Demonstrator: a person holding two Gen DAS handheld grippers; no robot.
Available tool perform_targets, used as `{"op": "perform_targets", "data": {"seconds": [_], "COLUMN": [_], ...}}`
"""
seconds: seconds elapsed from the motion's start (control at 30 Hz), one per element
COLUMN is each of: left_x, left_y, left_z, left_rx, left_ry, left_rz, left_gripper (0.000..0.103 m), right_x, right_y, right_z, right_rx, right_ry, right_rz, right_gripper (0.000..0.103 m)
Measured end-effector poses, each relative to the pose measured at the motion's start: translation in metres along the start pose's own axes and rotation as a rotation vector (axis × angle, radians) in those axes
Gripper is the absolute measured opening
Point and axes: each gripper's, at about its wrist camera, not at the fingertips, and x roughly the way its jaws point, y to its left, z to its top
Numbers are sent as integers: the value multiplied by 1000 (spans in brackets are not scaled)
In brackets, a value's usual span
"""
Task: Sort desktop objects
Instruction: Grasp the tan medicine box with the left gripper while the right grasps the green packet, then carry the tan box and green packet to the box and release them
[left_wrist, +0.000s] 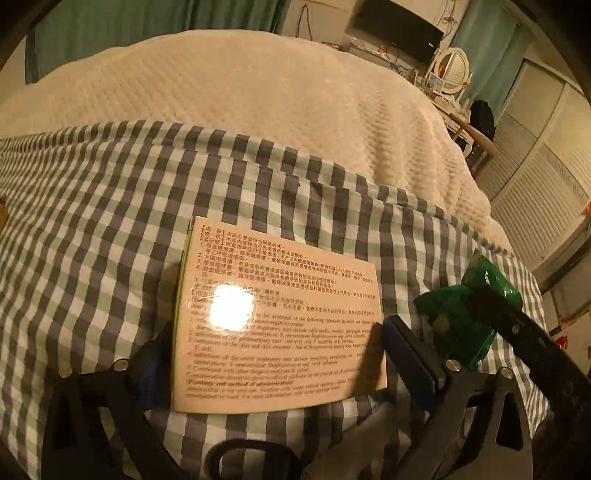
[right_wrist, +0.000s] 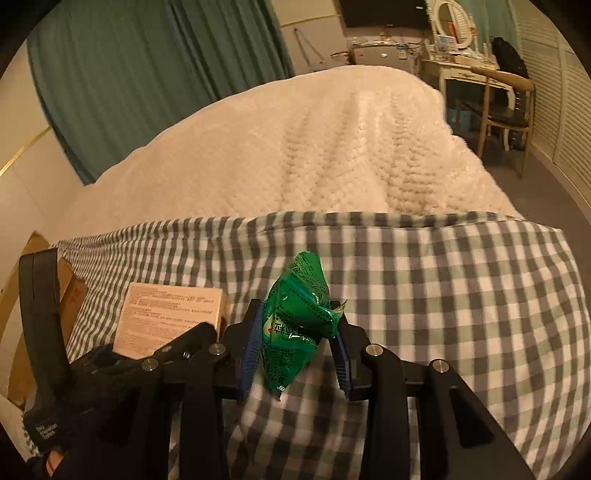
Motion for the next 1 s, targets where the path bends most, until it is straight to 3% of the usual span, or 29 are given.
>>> {"op": "perform_targets", "data": {"seconds": [0.1, 0.23, 0.3, 0.37, 0.47, 0.67, 0.83, 0.9, 0.93, 1.0], "left_x": [-22, -41, -43, -30, -21, -44, -102, -140, -161, -199], "left_y": [0, -15, -23, -36, -43, -26, -9, 3, 13, 36], "left_z": [1, 0, -1, 1, 0, -9, -4, -2, -3, -8], "left_rx": [-1, 60, 77, 62, 72, 71, 162, 218, 249, 285], "left_ry": [-67, -119, -102, -52, -96, -150, -175, -222, -250, -285], "left_rz": [-6, -32, -124, -192, -165, -143, -85, -42, -14, 29], "left_gripper": [70, 52, 37, 36, 29, 29, 29, 29, 29, 29], "right_x": [-5, -14, -19, -23, -26, -27, -36, -49, -77, -93], "right_y": [-6, -12, -15, -18, -22, -29, -16, 7, 41, 60], "right_z": [0, 1, 2, 3, 4, 3, 7, 11, 15, 15], "right_rx": [16, 29, 38, 46, 61, 79, 69, 20, -41, -68], "right_ry": [-15, -43, -56, -62, -70, -77, -129, -152, -196, -211], "right_rz": [-4, -17, -24, -30, -8, -8, 22, 18, 27, 45], "right_gripper": [34, 34, 34, 34, 34, 33, 33, 33, 33, 33]}}
